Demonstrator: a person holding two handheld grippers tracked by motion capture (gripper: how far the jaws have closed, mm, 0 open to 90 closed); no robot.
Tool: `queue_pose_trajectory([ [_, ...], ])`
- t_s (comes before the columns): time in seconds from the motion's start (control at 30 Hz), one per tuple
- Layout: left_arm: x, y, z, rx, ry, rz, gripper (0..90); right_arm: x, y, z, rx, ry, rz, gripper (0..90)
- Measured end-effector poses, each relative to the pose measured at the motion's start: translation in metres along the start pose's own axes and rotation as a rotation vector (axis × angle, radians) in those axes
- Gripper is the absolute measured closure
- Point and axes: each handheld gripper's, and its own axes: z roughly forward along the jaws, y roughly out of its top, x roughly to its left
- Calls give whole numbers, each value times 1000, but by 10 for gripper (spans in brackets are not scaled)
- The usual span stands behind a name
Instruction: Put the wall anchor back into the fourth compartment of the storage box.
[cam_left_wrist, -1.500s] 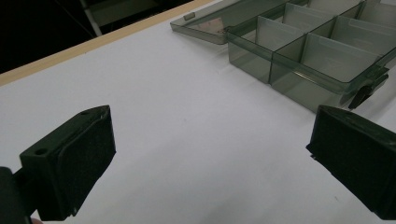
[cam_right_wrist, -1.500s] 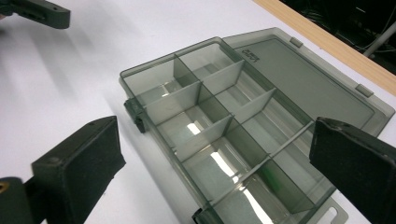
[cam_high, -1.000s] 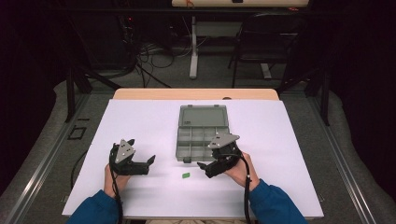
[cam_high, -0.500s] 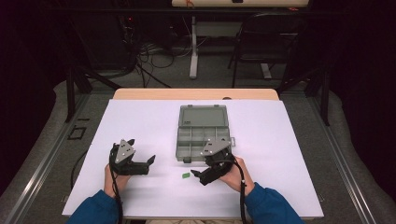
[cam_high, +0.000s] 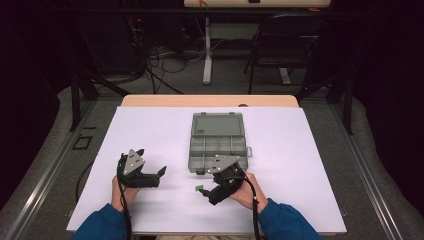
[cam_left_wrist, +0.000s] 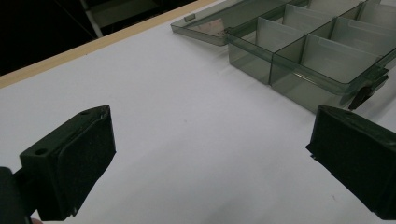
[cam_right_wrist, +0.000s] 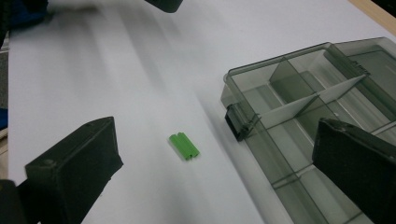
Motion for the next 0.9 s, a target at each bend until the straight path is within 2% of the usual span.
queue_pose_trajectory([
  [0.53, 0, 0, 0, 0, 1, -1, 2, 11, -5, 20, 37, 58, -21, 28],
  [0.67, -1, 0, 0, 0, 1, -2, 2, 12, -6, 25, 48, 62, -28, 67],
  [0.9, -1, 0, 0, 0, 1, -2, 2, 13, -10, 32, 58, 65, -39, 186],
])
